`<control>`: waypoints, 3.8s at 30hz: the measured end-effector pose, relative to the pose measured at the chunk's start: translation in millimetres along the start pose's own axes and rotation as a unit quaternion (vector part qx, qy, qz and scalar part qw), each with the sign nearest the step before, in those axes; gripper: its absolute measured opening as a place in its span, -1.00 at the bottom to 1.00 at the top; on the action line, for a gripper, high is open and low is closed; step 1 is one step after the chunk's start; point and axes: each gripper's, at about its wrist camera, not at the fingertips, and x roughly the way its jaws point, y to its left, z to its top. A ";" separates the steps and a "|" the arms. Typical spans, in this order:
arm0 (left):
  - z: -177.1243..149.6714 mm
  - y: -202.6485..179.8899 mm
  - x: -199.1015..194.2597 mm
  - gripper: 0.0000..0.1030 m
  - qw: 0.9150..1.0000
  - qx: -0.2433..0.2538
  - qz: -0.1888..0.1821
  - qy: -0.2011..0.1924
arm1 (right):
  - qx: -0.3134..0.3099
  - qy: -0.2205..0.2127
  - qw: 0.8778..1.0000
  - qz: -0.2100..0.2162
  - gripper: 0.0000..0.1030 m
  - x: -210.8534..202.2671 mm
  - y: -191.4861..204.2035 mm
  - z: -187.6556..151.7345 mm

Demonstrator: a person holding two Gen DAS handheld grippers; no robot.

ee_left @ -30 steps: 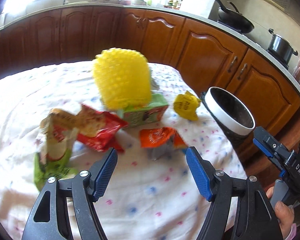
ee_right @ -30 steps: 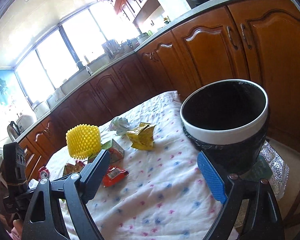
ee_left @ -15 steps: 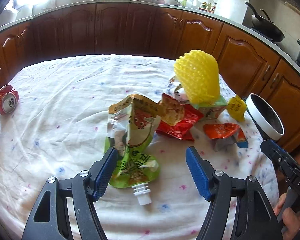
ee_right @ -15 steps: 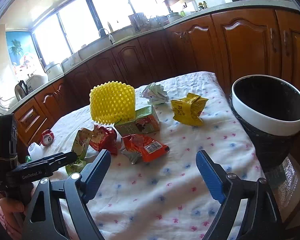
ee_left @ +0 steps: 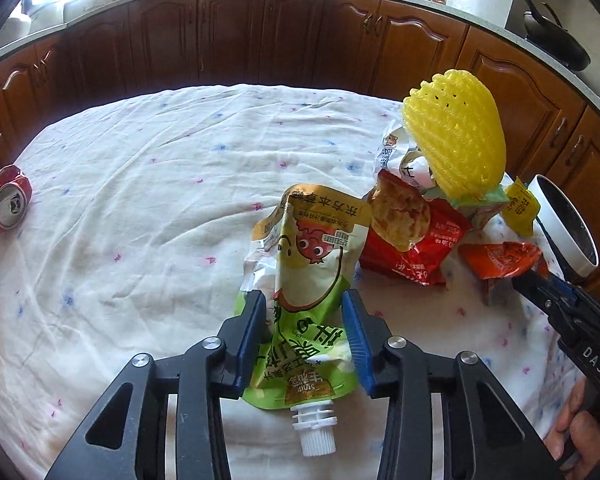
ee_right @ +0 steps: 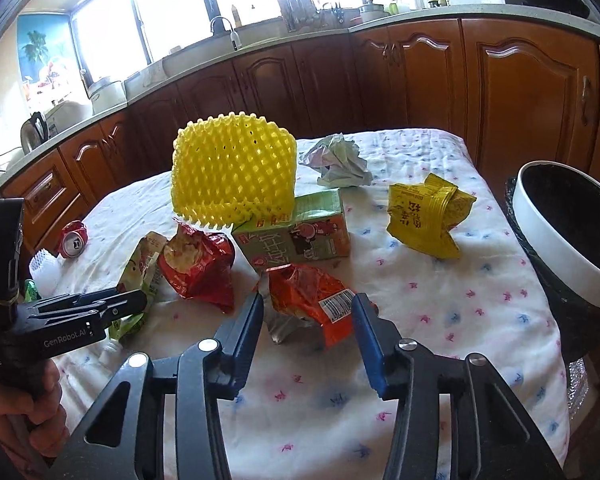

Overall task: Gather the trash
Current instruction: 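Return both tools to the table and grasp the green pouch with the left tool, then grasp the orange wrapper with the right tool while the left holds the green pouch, then carry pouch and wrapper over the bin and open both tools, then grasp the red snack bag with the left tool while the right grasps the yellow wrapper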

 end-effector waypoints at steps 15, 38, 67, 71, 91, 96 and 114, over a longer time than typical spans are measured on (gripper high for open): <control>-10.4 -7.5 -13.3 -0.96 0.999 0.036 0.010 -0.015 | 0.016 -0.006 1.000 0.022 -0.85 -8.8 -5.7 -3.2; -17.3 -80.4 -67.5 -0.97 0.989 0.118 -0.073 -0.055 | 0.057 -0.065 0.996 0.005 -0.87 -87.8 -41.8 -12.5; 58.5 -230.3 7.3 -0.97 0.959 0.229 -0.164 -0.027 | 0.150 -0.094 0.980 -0.089 -0.87 -126.6 -189.3 5.7; 74.7 -256.2 23.7 -0.97 0.955 0.245 -0.166 -0.025 | 0.147 -0.084 0.980 -0.104 -0.87 -123.1 -206.1 20.0; 121.9 -343.6 127.5 -0.94 0.952 0.257 -0.150 0.072 | 0.144 0.004 0.981 -0.130 -0.85 -75.7 -258.1 52.2; 125.7 -353.1 135.6 -0.75 0.950 0.257 -0.156 0.080 | 0.152 0.015 0.980 -0.125 -0.67 -66.6 -268.0 57.9; 91.5 -275.1 75.8 -0.12 0.968 0.183 -0.170 0.007 | 0.165 -0.062 0.980 -0.088 0.44 -106.3 -238.3 39.9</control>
